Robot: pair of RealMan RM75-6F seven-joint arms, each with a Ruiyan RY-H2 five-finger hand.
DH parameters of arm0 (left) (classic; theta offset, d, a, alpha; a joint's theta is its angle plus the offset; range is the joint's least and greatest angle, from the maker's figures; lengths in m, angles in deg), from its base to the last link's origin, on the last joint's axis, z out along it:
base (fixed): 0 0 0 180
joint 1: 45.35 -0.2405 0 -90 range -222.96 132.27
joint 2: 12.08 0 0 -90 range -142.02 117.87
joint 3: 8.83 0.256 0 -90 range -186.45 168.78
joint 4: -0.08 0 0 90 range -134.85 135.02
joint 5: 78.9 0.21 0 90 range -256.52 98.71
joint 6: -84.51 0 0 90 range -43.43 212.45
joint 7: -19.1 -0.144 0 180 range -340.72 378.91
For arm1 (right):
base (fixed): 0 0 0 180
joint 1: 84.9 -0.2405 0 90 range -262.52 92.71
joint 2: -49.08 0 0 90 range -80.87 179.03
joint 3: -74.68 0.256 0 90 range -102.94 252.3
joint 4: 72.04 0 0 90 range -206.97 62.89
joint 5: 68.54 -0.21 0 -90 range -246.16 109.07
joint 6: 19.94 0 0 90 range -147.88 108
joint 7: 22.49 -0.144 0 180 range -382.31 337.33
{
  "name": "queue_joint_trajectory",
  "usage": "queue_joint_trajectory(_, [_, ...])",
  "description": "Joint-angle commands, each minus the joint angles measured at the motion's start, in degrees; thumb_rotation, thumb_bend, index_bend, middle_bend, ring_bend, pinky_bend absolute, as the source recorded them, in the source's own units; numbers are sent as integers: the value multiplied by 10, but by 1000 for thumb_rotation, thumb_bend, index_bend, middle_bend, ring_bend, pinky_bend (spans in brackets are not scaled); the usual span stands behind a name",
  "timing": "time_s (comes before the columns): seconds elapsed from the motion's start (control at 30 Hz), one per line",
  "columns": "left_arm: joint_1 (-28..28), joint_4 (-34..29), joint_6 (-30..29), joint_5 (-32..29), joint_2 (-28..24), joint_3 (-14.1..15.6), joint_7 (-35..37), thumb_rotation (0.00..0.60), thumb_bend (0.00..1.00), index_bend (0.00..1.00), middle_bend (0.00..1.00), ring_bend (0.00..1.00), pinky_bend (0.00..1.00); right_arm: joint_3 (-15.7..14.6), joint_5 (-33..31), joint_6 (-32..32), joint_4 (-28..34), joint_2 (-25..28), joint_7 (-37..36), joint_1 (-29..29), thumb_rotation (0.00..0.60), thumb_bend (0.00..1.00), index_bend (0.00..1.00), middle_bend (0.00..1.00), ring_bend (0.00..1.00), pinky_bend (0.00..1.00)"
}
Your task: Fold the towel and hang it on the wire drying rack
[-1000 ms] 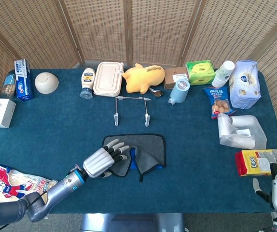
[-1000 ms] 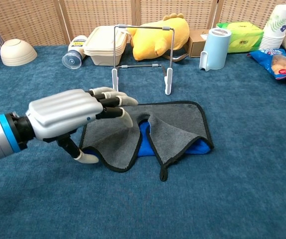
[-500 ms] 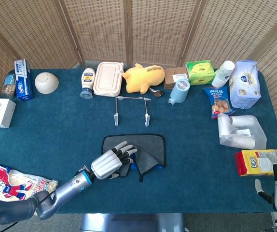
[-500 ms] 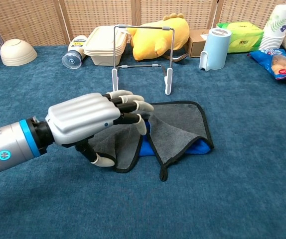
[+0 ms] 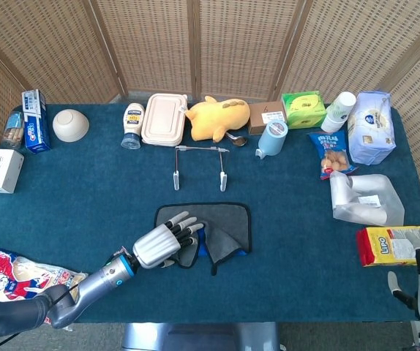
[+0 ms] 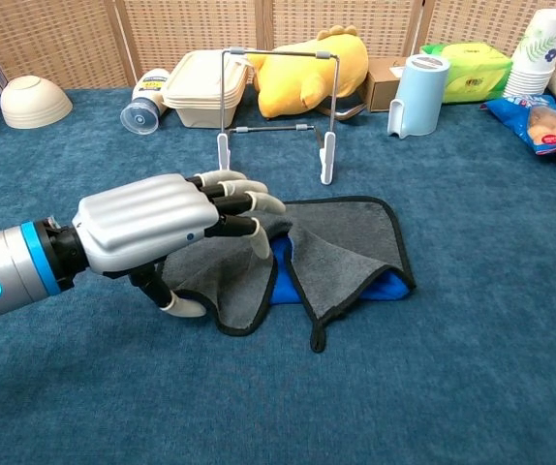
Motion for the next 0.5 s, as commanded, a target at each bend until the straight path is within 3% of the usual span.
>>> queue_joint_trajectory(0.03, [0, 7, 1, 0, 6, 0, 0, 600, 270, 290, 107, 0, 0, 0, 0, 0, 0, 0, 0, 0, 600, 351, 120, 46, 0, 0])
queue_joint_trajectory(0.2, [3, 24, -8, 10, 21, 1, -1, 600, 273, 290, 116, 0, 0, 1, 1, -4, 0, 1, -2, 3, 600, 351, 121, 46, 0, 0])
queue_joint_trajectory(0.5, [7, 44, -28, 28, 36, 6, 17, 600, 423, 363, 161, 0, 0, -1, 6, -14, 1, 5, -8, 10, 600, 352, 121, 46, 0, 0])
